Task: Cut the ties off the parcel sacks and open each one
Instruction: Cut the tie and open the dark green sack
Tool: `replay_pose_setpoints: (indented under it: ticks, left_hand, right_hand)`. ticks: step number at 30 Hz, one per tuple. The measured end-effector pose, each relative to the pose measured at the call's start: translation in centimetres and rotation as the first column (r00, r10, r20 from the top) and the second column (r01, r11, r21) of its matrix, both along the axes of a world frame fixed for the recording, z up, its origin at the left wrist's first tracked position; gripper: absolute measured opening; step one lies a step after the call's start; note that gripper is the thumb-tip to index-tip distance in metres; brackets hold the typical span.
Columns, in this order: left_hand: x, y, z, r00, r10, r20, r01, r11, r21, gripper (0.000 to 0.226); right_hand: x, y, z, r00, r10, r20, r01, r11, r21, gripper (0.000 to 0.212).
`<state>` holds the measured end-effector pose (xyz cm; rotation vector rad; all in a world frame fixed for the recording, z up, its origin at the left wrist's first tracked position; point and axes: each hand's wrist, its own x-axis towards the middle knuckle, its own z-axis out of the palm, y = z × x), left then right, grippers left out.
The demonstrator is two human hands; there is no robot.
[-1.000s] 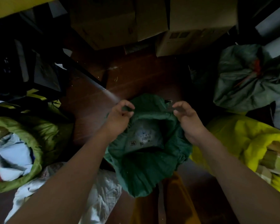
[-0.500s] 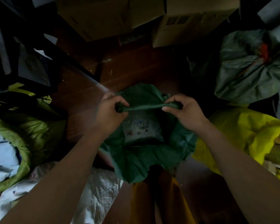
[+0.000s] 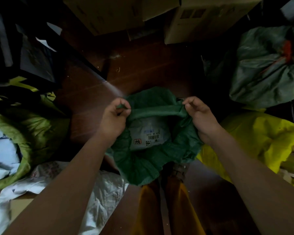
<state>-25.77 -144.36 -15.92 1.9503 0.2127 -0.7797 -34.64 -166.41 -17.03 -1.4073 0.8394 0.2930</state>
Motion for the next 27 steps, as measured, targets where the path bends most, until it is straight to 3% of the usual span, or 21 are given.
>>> replay_pose_setpoints:
  ticks: [3, 5, 7, 9, 11, 14, 17, 19, 21, 24, 26, 27]
  left_hand:
    - [0.0, -0.8, 0.0, 0.979, 0.109, -0.174, -0.107, 0.994, 0.019, 0.034]
    - [0.0, -0.9, 0.0, 0.928, 0.173, -0.329, -0.179, 0.984, 0.012, 0.025]
    - [-0.2, -0.6, 0.1, 0.935, 0.061, -0.350, -0.083, 0.995, -0.048, 0.008]
    - [-0.5, -0.1, -0.3, 0.965, -0.203, -0.166, 0.207, 0.978, 0.005, 0.023]
    - [-0.7, 0.1, -0.7, 0.943, -0.332, 0.024, 0.327, 0.938, 0.116, 0.029]
    - [-0.7, 0.3, -1.2, 0.924, -0.323, 0.203, 0.283, 0.937, 0.205, 0.016]
    - [-0.4, 0.8, -1.4, 0.806, -0.438, 0.398, 0.276, 0.873, 0.402, 0.016]
    - [-0.2, 1.0, -1.4, 0.726, -0.523, 0.446, 0.306, 0.827, 0.472, 0.018]
    - [-0.3, 1.1, -1.2, 0.705, -0.537, 0.463, 0.310, 0.821, 0.479, 0.018]
    - [-0.4, 0.7, -1.4, 0.834, -0.386, 0.393, 0.253, 0.902, 0.349, 0.013]
    - [-0.3, 0.4, -1.8, 0.970, -0.196, 0.146, 0.166, 0.966, 0.198, 0.011]
    - [-0.2, 0.2, -1.8, 0.995, -0.096, 0.021, 0.093, 0.989, 0.115, 0.018]
  right_hand:
    - [-0.3, -0.1, -0.6, 0.992, -0.068, -0.109, 0.092, 0.967, 0.236, 0.030]
    - [-0.6, -0.3, -0.6, 0.990, -0.080, -0.113, 0.117, 0.918, 0.380, 0.012]
    - [-0.9, -0.6, -0.7, 0.994, 0.056, -0.089, -0.027, 0.954, 0.298, 0.022]
    - [-1.0, -0.6, -0.7, 0.977, 0.195, -0.091, -0.188, 0.979, 0.083, 0.033]
    - [-0.9, -0.5, -0.7, 0.960, 0.271, -0.067, -0.277, 0.952, -0.130, 0.029]
    - [-0.9, -0.5, -0.7, 0.944, 0.330, 0.004, -0.307, 0.882, -0.358, 0.018]
    - [-0.9, -0.7, -0.7, 0.929, 0.367, 0.040, -0.305, 0.824, -0.476, 0.010]
    - [-0.9, -0.8, -0.7, 0.911, 0.412, 0.030, -0.331, 0.772, -0.542, 0.014]
    - [-0.8, -0.9, -0.7, 0.914, 0.403, 0.048, -0.316, 0.782, -0.537, 0.015]
    - [-0.6, -0.7, -1.0, 0.941, 0.331, 0.065, -0.273, 0.861, -0.429, 0.011]
    - [-0.5, -0.7, -1.4, 0.965, 0.262, 0.017, -0.245, 0.921, -0.302, 0.013]
    - [-0.5, -0.7, -1.6, 0.975, 0.220, 0.005, -0.213, 0.948, -0.236, 0.017]
